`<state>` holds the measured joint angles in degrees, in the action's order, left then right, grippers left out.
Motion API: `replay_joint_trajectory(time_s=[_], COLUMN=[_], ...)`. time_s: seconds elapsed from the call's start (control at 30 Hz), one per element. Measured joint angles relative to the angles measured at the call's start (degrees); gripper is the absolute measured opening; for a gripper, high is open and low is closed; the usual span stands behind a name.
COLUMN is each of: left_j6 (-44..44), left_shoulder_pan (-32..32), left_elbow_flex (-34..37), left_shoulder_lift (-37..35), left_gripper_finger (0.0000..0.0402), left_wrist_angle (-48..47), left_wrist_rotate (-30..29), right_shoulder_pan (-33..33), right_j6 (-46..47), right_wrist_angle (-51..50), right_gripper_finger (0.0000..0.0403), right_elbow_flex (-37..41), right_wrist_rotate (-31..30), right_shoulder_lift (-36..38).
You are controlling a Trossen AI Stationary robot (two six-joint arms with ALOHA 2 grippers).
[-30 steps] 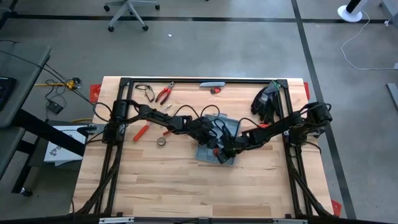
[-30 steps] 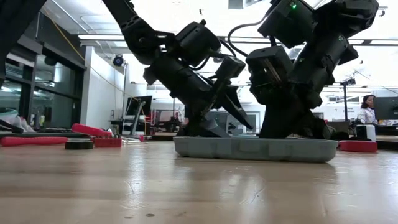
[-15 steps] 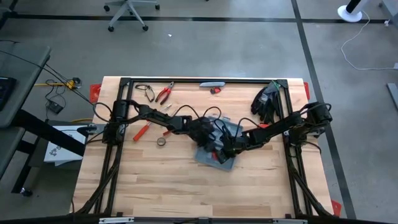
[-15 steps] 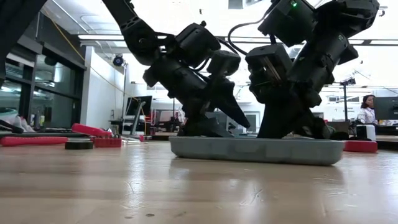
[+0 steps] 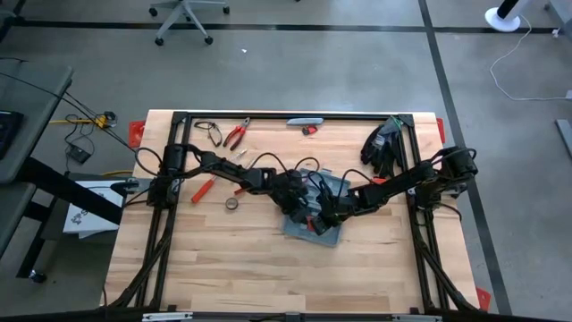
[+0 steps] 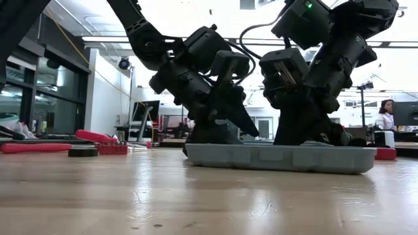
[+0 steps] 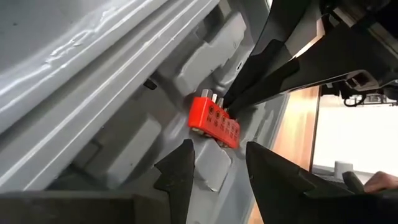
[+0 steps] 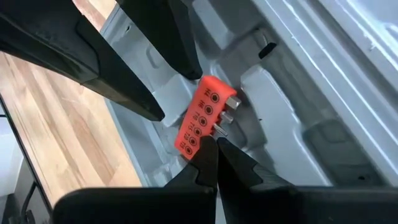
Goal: Prefit tool cases
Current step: Put the right orange multi-bit set into the gray tool case
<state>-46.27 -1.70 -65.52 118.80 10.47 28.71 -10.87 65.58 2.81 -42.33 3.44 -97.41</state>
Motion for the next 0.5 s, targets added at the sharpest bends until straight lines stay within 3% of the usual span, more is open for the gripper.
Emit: replay_joint_trajectory(time_s=[0.5], left_j6=[0.97], left_shoulder_pan=[0.48], left_elbow_flex=[-0.04], left_shoulder_lift=[-0.02], left_gripper_finger=[0.0138], left_wrist_angle=[7.15], left_wrist_rotate=[3.13], right_shoulder_pan=[-0.05], right_j6=[0.10], right_wrist_angle=[-0.20], right_gripper_finger=[0.0000], right_elbow_flex=[-0.02], right_wrist_rotate=[-0.29], right_shoulder_lift=[0.09])
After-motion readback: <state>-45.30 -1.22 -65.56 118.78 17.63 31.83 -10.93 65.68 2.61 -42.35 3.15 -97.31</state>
